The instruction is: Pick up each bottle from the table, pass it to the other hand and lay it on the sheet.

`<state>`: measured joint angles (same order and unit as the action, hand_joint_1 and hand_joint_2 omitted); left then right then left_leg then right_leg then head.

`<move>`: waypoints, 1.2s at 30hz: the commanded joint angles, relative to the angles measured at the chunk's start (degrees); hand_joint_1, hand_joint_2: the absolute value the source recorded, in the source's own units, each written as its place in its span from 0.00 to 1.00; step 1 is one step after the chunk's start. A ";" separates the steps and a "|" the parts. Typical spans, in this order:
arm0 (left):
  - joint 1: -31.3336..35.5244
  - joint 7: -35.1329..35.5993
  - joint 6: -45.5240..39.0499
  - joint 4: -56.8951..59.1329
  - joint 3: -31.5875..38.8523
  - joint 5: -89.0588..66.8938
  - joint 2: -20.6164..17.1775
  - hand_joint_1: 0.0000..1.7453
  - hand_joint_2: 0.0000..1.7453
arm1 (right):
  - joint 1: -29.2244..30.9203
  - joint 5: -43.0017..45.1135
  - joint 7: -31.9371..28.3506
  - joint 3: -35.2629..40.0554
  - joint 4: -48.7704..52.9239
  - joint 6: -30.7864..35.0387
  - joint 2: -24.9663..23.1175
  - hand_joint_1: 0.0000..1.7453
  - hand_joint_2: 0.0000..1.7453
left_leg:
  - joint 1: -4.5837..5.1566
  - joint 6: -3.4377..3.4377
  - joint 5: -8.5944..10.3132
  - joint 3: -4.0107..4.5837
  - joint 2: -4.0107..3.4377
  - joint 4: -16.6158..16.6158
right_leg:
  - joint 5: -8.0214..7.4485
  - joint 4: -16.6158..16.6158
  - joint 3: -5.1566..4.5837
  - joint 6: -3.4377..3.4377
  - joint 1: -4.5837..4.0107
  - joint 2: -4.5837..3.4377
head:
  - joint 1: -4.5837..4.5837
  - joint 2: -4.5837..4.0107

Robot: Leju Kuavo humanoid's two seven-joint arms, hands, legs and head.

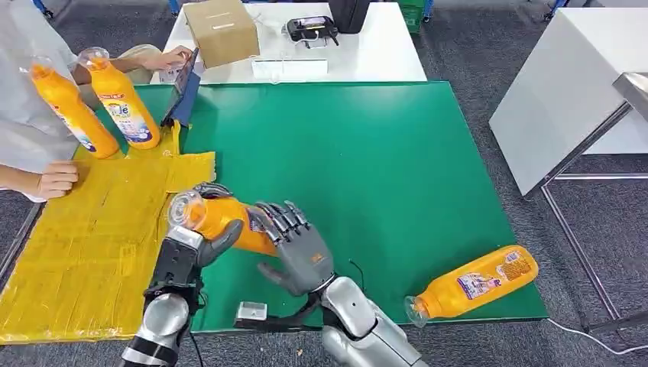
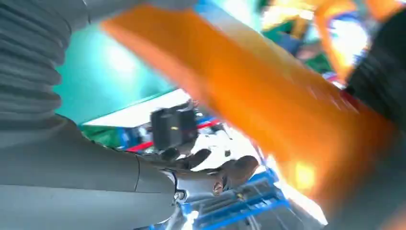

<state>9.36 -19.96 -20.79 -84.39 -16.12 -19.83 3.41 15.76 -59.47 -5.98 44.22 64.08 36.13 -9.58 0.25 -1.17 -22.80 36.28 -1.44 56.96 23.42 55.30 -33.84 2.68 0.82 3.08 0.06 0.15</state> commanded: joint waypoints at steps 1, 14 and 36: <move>6.56 2.03 -8.83 0.92 7.83 -12.01 -4.18 1.00 1.00 | -7.21 8.27 -4.41 -12.33 25.15 -0.97 6.85 0.00 1.00 | -0.11 0.11 -0.14 -0.20 0.41 0.14 | 0.23 0.10 0.33 -0.13 -0.05 0.03 | 0.00 0.00; 11.34 12.81 -19.21 3.70 17.27 -58.97 -4.05 1.00 1.00 | -9.27 9.95 -7.35 -14.96 30.92 0.44 7.31 0.00 1.00 | -0.09 0.10 -0.15 -0.30 0.16 0.05 | 0.15 0.03 0.36 -0.10 -0.04 -0.19 | 0.02 0.00; 24.62 37.89 1.40 59.92 -13.91 -63.72 -14.01 1.00 1.00 | -5.08 2.11 -0.25 -13.14 32.40 -16.13 17.02 0.00 1.00 | 0.03 0.24 -0.37 -0.97 -0.74 0.02 | 0.00 0.03 0.60 -0.19 0.12 -0.97 | 0.09 0.00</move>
<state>34.91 25.33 -22.58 -39.42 -36.22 -89.79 -15.67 8.41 -56.48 -7.23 30.10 97.46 22.29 1.79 0.37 -1.10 -23.01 35.52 -2.33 56.97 23.31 55.38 -33.47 2.46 0.99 2.18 0.15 0.15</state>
